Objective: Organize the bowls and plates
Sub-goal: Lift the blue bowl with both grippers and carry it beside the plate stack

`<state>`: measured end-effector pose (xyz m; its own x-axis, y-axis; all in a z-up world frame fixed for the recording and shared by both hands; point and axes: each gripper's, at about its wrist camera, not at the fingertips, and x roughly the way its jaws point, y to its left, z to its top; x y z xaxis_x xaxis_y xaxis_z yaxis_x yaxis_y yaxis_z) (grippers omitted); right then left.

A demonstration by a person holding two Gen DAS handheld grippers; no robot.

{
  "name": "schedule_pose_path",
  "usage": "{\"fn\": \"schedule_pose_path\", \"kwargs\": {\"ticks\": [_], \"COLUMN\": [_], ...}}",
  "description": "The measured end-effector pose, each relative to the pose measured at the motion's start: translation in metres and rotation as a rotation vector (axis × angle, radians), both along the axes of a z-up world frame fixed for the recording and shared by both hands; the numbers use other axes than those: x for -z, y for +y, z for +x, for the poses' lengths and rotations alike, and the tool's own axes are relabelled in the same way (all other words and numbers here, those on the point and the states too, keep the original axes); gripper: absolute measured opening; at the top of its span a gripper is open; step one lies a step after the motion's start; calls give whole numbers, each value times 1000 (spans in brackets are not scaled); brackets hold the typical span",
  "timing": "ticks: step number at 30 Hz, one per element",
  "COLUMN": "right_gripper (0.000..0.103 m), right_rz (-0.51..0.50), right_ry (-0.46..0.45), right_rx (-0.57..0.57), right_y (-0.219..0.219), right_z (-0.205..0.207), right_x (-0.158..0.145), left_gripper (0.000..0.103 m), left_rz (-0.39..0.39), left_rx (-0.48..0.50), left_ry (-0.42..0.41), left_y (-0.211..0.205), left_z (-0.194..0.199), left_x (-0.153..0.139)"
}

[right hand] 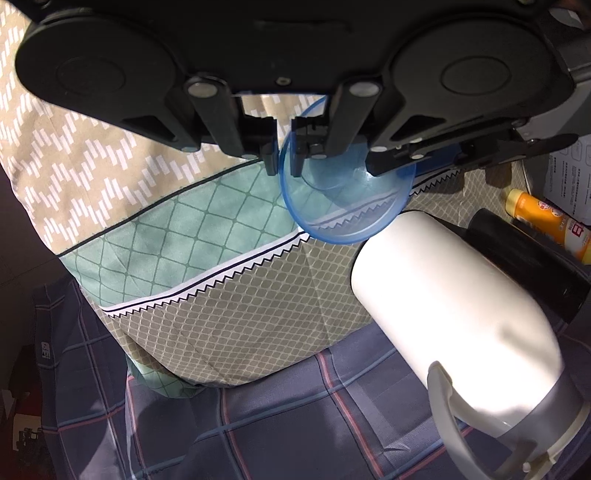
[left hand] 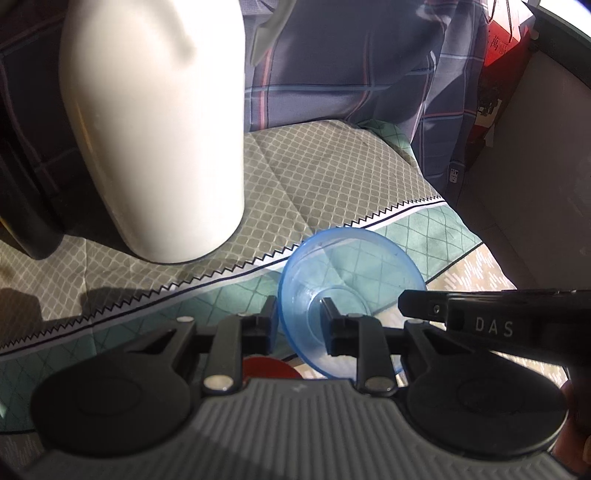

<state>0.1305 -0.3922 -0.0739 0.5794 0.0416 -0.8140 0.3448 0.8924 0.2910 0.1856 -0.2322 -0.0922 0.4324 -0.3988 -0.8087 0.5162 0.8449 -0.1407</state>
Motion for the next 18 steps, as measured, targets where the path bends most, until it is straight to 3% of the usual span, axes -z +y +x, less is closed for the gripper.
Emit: {"fn": "schedule_pose_path", "kwargs": {"ticks": [18], "right_gripper": [7], "right_rz": [-18], "right_ry": [18], "right_rx": [-102], "right_y": [45], "right_z": [-128], "right_x": [-35], "left_gripper": [28], "left_rz": [-2], "left_rx": [85], "left_ry": [-9], "left_y": [52], "left_z": [-135], "left_x": [-32]}}
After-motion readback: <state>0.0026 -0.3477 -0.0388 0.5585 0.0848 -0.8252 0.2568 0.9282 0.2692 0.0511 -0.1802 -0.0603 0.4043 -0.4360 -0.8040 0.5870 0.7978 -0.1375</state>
